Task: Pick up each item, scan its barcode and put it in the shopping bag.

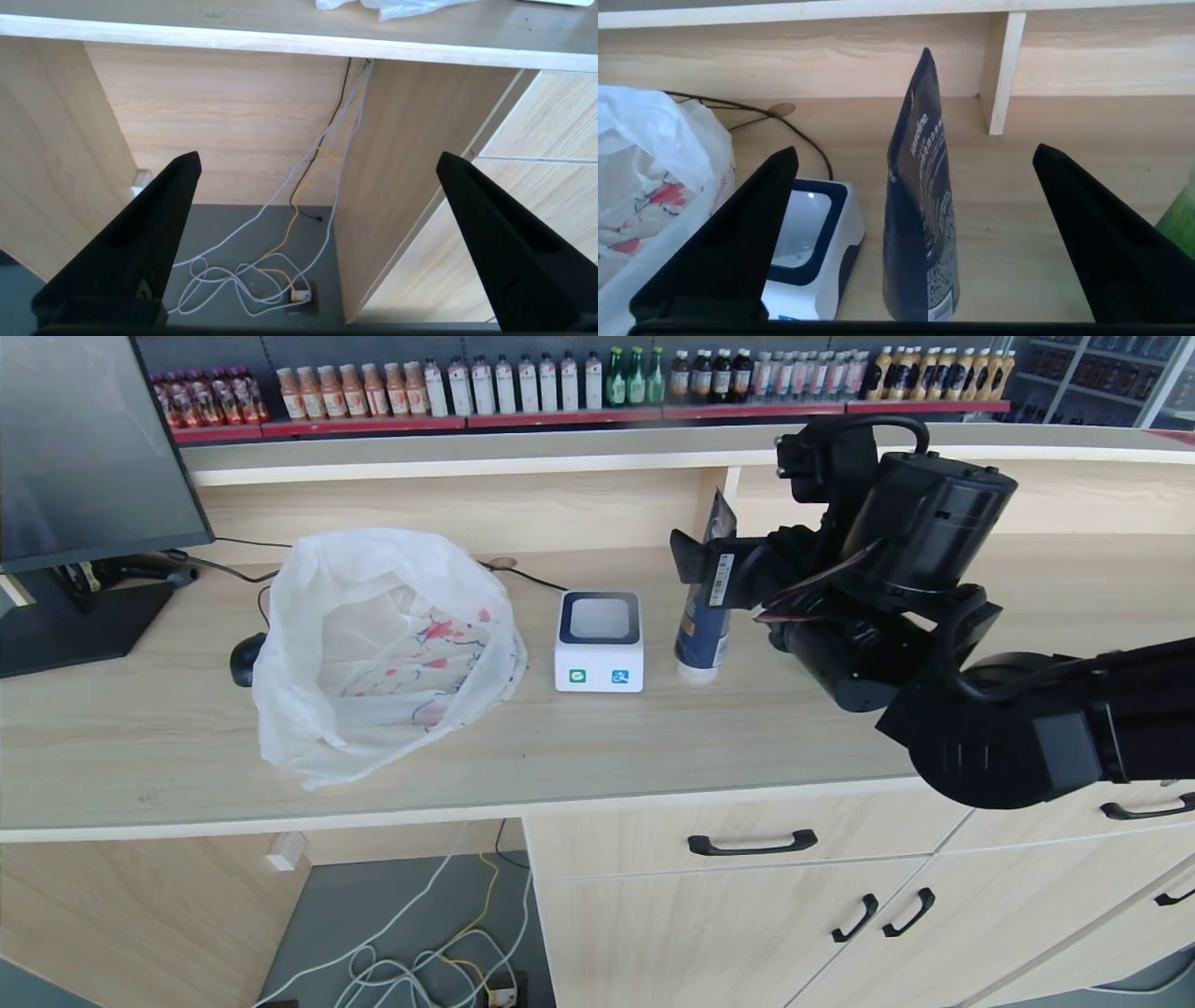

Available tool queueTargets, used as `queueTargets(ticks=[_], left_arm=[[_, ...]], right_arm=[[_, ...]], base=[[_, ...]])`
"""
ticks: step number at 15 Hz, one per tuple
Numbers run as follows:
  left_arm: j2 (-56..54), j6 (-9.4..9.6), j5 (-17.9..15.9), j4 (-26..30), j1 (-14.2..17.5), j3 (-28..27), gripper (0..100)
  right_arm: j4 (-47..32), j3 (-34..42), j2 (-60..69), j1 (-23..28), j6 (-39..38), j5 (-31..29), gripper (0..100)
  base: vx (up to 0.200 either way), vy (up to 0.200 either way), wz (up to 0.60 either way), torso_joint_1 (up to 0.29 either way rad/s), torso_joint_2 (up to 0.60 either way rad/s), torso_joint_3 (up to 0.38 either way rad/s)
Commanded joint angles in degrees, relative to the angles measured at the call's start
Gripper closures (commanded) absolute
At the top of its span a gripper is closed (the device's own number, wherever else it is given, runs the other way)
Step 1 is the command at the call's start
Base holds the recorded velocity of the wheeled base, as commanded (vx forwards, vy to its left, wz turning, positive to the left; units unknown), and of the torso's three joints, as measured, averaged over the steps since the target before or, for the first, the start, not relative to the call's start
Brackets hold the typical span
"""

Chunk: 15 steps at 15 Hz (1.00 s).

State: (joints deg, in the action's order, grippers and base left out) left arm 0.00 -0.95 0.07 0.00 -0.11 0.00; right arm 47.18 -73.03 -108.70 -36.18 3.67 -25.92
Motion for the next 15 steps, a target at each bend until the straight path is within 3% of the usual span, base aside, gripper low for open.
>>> queueTargets(ticks=[1,15], left_arm=[[0.00,-0.02,0.01,0.00,-0.07,0.00,0],[0.00,-0.02,0.01,0.00,0.02,0.00,0]], right_arm=[[0.20,-0.09,-1.25,0.59,-0.42,-0.01,0],[0.81,-7.65,-8.45,2.43,-1.82,-0.19,0]], base=[[0.000,0.000,0.00,0.000,0.00,0.000],[0.000,0.000,0.00,0.000,0.00,0.000]])
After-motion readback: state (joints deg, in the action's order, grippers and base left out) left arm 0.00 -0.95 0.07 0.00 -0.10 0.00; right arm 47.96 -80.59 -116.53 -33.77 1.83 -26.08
